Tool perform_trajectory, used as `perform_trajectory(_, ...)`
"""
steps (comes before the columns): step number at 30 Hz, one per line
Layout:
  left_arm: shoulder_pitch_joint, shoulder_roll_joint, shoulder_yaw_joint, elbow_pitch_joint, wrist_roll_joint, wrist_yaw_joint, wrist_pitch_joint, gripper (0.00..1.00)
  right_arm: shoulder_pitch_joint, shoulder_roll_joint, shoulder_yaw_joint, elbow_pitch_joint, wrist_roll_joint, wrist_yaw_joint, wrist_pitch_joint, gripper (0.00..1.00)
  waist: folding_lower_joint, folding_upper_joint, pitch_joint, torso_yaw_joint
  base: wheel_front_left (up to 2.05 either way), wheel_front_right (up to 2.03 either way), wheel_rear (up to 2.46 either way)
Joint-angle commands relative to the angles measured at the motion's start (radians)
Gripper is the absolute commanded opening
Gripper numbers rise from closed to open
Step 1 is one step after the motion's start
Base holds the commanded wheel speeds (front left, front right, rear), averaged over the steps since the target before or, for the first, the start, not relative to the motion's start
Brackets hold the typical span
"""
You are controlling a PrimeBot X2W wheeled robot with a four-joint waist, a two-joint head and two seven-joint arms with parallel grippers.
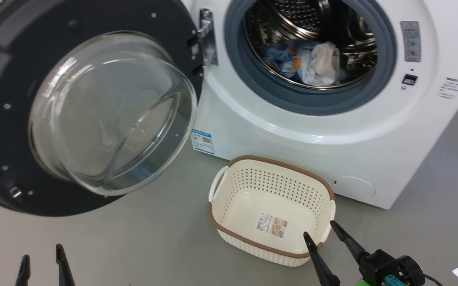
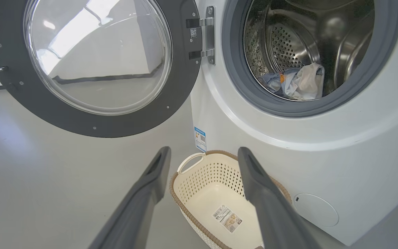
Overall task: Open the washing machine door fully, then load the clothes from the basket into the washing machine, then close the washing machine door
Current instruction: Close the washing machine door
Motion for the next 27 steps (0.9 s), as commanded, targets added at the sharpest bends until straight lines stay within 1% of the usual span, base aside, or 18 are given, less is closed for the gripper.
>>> perform_trajectory(1, -0.031, 0.014, 0.029, -0.019, -0.007, 0.010, -0.008, 1.00, -0.032, -0.002, 0.029, -0.019, -0.009, 0.002, -0.005, 1.00, 0.0000, 0.0000, -0.010, 0.031, 0.00, 0.00, 0.00)
perform_trajectory(12, -0.013, 0.014, 0.049, -0.036, -0.030, 0.028, -0.008, 1.00, -0.058, -0.002, 0.052, -0.007, -0.014, 0.002, -0.005, 1.00, 0.0000, 0.0000, 0.001, 0.047, 0.00, 0.00, 0.00)
perform_trajectory(15, -0.011, 0.014, 0.059, -0.038, -0.046, 0.033, -0.008, 1.00, -0.072, -0.002, 0.062, 0.003, -0.016, 0.002, -0.005, 1.00, 0.0000, 0.0000, 0.008, 0.050, 0.00, 0.00, 0.00)
perform_trajectory(17, -0.012, 0.014, 0.066, -0.041, -0.077, 0.034, -0.008, 1.00, -0.079, -0.002, 0.064, 0.007, -0.017, 0.002, -0.005, 1.00, 0.0000, 0.0000, 0.011, 0.052, 0.00, 0.00, 0.00)
perform_trajectory(18, -0.012, 0.014, 0.069, -0.035, -0.113, 0.031, -0.008, 0.43, -0.083, -0.002, 0.065, 0.009, -0.017, 0.002, -0.005, 1.00, 0.0000, 0.0000, 0.012, 0.052, 0.00, 0.00, 0.00)
perform_trajectory(19, -0.014, 0.014, 0.078, -0.031, -0.151, 0.027, -0.008, 0.00, -0.086, -0.002, 0.066, 0.011, -0.017, 0.002, -0.005, 1.00, 0.0000, 0.0000, 0.014, 0.053, 0.00, 0.00, 0.00)
perform_trajectory(22, -0.025, 0.014, 0.118, -0.019, -0.233, 0.009, -0.008, 0.00, -0.090, -0.002, 0.069, 0.014, -0.016, 0.002, -0.005, 1.00, 0.0000, 0.0000, 0.017, 0.053, 0.00, 0.00, 0.00)
perform_trajectory(24, -0.041, 0.014, 0.157, -0.004, -0.319, -0.004, -0.008, 0.00, -0.090, -0.002, 0.070, 0.015, -0.014, 0.002, -0.005, 1.00, 0.0000, 0.0000, 0.019, 0.054, 0.00, 0.00, 0.00)
perform_trajectory(27, -0.087, 0.014, 0.214, 0.043, -0.477, -0.053, -0.008, 0.00, -0.089, -0.002, 0.069, 0.015, -0.012, 0.002, -0.005, 1.00, 0.0000, 0.0000, 0.029, 0.055, 0.00, 0.00, 0.00)
